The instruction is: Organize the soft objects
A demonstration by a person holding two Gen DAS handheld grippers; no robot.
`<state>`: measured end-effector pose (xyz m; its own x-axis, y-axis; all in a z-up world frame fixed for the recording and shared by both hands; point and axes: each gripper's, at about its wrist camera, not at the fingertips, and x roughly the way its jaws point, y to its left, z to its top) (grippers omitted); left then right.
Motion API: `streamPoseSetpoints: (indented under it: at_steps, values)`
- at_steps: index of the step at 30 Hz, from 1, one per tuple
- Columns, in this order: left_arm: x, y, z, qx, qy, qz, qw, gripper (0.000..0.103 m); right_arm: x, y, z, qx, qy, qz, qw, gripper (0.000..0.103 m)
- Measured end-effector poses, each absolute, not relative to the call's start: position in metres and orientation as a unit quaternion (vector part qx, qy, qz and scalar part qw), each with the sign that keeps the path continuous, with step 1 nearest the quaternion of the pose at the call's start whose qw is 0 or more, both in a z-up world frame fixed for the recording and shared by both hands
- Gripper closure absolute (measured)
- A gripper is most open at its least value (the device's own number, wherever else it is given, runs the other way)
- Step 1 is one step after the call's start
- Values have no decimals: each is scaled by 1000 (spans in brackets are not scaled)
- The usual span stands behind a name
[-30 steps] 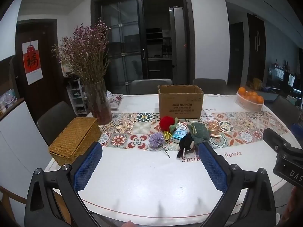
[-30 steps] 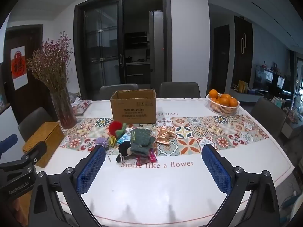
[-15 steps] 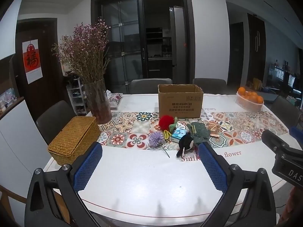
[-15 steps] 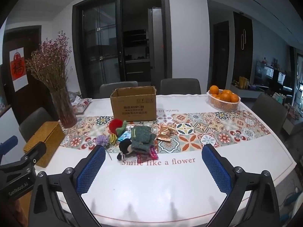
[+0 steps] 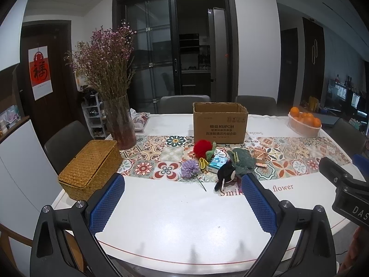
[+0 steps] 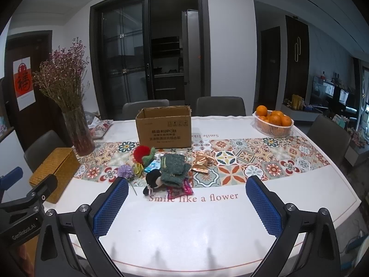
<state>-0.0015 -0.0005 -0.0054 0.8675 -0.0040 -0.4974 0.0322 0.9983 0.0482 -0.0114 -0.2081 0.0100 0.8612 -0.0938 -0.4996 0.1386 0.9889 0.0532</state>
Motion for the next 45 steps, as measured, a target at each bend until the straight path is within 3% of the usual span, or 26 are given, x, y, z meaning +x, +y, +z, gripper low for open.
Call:
streamPoseSetpoints:
  at_steps: [45]
  values:
    - [10,-15,-2,34,263,-25,964,0,-5,-219,10,51,258,-68,962,0]
